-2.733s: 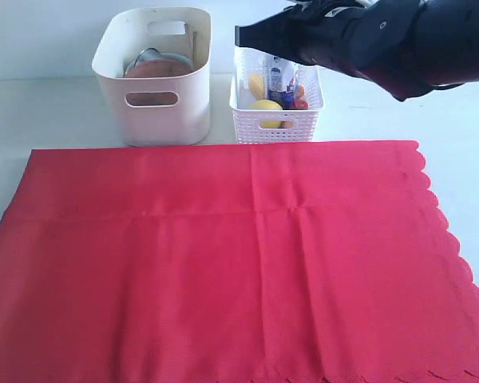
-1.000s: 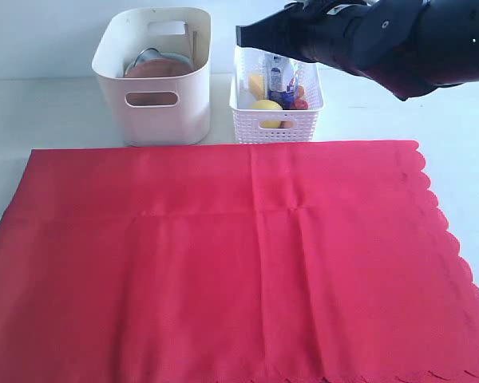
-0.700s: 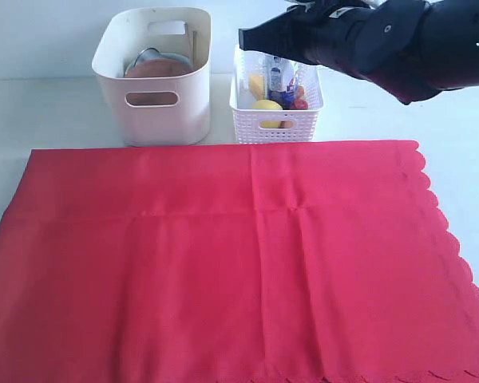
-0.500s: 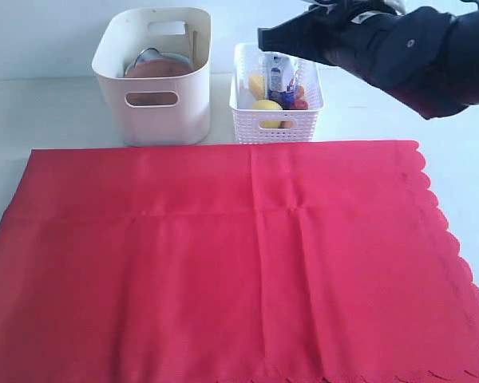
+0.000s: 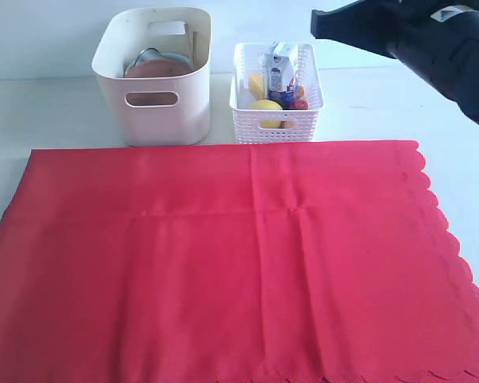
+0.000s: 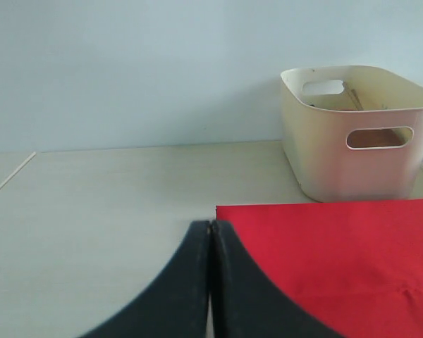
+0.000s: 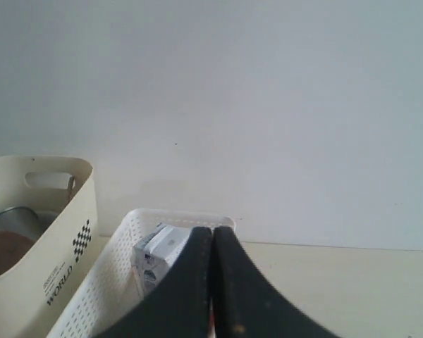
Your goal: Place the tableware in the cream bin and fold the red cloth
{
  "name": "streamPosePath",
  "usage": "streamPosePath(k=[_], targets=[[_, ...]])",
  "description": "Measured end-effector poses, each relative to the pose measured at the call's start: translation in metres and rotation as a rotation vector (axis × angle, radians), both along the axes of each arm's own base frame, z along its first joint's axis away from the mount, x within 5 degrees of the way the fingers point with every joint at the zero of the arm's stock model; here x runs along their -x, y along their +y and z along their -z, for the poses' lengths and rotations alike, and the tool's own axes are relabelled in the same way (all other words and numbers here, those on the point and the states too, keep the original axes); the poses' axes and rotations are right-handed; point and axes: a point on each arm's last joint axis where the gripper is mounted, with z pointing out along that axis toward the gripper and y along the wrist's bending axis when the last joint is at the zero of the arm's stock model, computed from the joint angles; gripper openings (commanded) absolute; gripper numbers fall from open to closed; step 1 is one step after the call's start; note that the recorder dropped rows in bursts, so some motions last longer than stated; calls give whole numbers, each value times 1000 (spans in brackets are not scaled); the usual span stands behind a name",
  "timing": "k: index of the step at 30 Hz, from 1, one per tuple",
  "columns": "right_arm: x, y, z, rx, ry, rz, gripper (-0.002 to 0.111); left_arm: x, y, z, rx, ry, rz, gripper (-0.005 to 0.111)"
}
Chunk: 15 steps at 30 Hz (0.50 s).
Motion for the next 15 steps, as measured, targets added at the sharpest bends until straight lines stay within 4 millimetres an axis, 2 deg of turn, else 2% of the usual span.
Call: streamPosePath(k=[6,15], targets=[[23,-21,2,-48,-61,73,0,0,0,0,0,0,0,1],[52,-44,14,-110,-90,138,0,0,0,0,0,0,0,1]])
